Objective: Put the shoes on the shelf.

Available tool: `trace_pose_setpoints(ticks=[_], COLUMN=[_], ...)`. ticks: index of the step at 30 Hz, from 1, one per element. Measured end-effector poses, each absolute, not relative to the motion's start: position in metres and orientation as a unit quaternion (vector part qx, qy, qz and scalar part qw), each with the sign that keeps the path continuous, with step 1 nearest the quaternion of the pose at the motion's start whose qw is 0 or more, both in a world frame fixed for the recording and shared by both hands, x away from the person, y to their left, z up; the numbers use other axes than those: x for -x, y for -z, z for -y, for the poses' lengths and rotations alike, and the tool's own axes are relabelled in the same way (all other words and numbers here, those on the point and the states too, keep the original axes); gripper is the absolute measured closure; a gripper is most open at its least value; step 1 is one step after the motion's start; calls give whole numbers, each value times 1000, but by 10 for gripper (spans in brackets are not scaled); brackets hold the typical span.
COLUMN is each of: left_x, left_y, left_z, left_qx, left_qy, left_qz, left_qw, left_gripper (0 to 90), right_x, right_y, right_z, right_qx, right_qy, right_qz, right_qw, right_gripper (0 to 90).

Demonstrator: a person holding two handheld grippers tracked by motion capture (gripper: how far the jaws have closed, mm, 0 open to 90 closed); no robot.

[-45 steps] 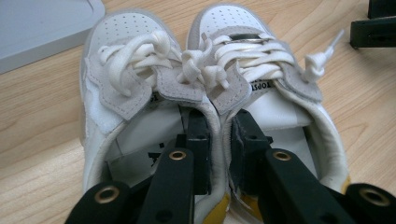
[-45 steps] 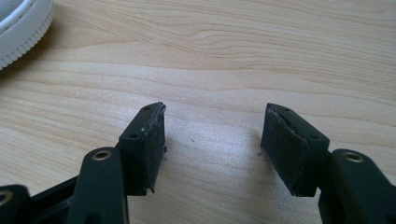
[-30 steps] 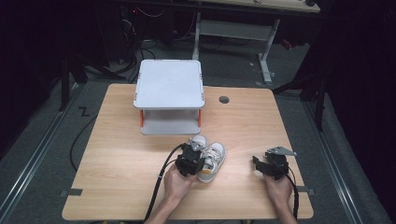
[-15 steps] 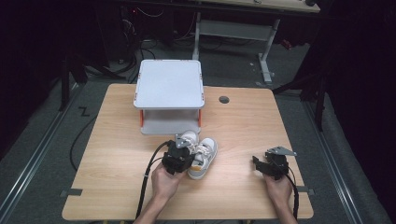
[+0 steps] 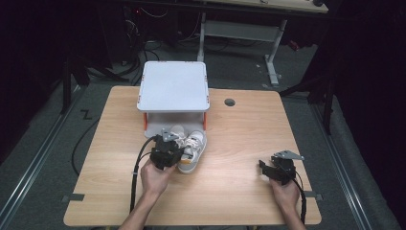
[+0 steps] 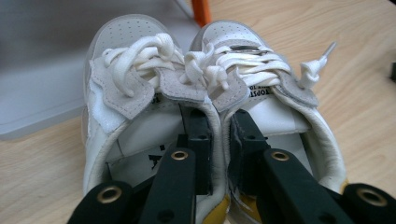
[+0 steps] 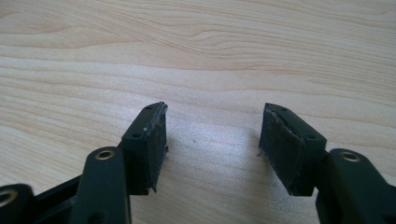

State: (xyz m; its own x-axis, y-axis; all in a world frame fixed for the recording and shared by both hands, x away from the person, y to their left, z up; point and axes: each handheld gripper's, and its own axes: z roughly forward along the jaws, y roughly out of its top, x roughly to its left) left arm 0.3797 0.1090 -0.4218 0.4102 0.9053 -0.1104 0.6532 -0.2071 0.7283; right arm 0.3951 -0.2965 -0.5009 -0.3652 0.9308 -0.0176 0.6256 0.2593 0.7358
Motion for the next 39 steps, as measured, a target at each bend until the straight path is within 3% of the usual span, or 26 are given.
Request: trace_pose_setpoints(ticks=[21, 39], left_x=[-426, -443], left_y=[438, 450], left_z=[-126, -127], left_qx=[-726, -703], left_qy=[-205, -220], left_qz=[-561, -582], left_qw=[340, 344], left_gripper=[800, 793], right_x=[-397, -398], right_y=[498, 485], right_z=[297, 292], right_qx=[-513, -502], right_qy=[-325, -385], right_qz=[-761, -758], right_qw=[229, 160], right_gripper=[550, 624])
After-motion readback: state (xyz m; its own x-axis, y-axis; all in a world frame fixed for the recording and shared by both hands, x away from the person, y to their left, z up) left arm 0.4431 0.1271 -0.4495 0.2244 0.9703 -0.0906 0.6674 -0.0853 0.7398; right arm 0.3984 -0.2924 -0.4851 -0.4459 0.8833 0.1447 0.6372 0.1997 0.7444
